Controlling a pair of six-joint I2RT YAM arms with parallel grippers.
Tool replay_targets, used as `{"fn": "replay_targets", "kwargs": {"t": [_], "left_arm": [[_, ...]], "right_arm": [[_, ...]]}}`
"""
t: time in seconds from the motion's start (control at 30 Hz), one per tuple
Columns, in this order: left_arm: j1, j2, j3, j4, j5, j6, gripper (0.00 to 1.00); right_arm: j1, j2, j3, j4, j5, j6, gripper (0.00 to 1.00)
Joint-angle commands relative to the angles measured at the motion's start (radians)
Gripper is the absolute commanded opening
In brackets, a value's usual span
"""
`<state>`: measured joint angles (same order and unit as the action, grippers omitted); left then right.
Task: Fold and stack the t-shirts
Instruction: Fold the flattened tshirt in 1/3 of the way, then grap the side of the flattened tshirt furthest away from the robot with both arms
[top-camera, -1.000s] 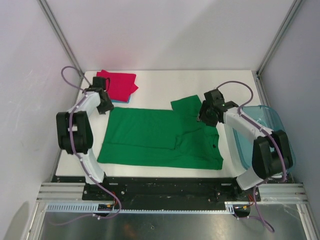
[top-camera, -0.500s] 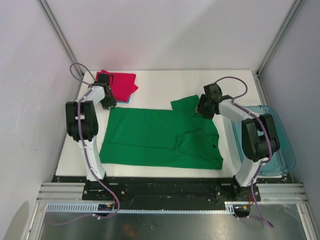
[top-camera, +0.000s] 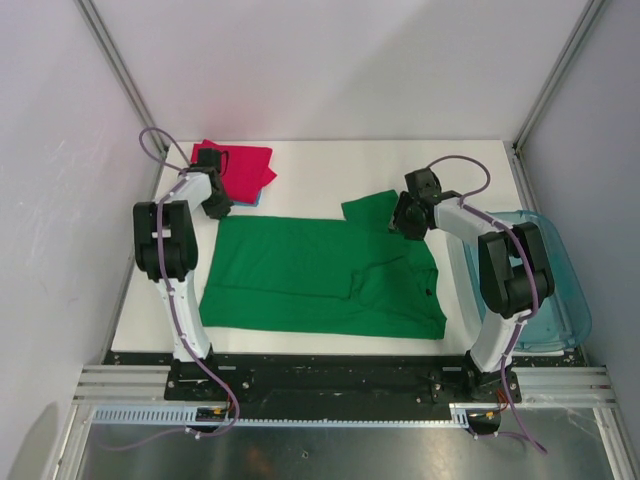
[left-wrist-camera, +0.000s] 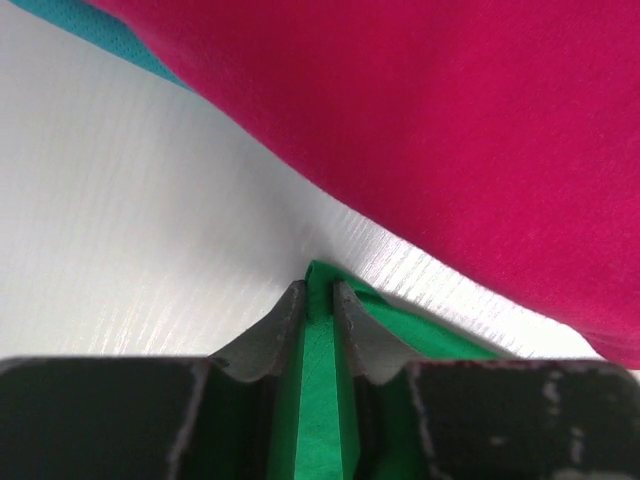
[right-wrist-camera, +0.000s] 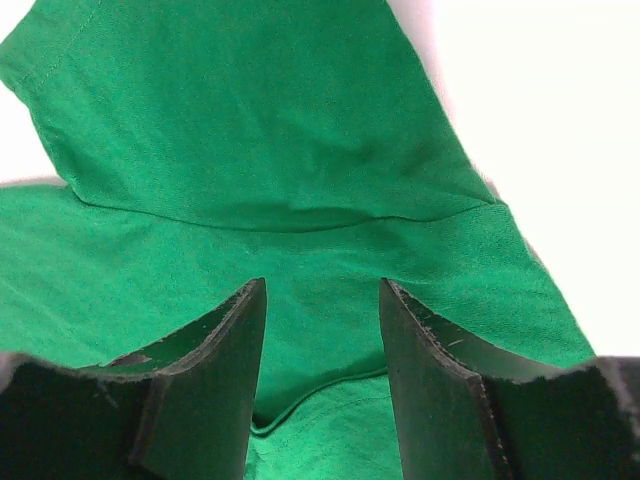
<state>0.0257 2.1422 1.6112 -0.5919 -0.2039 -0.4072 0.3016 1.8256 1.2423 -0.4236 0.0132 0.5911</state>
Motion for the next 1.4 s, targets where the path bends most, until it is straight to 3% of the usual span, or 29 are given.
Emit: {"fn": "replay_targets", "kwargs": {"t": [0.0,0.1,0.27,0.4,0.9,1.37], "left_arm": [[-0.004,0.009,0.051,0.025,-0.041,-0.018,0.2],[-0.005,0.018,0.062,0.032,-0.032,-0.015,0.2],[-0.004,-0.005,0.06,0.033,-0.027,-0.011,0.37],[-0.004,-0.035,0.071,0.032,-0.036,0.0,0.41],[-0.062,-0.061,0.07,0.029,-0.057,-0.089,0.37],[-0.07,-0.018,0.042,0.003,-0.218,-0.164,0.33]], "right_arm": [[-0.005,0.006,0.044,0.028,0.007,-0.032,0.53],[-0.011,0.015,0.054,0.038,0.012,-0.049,0.53],[-0.031,0.045,0.096,0.046,0.015,-0.081,0.54],[-0.047,0.068,0.123,0.037,0.016,-0.088,0.54],[-0.06,0.098,0.147,0.032,0.013,-0.086,0.53],[-0.066,0.119,0.151,0.018,0.009,-0.091,0.53]]}}
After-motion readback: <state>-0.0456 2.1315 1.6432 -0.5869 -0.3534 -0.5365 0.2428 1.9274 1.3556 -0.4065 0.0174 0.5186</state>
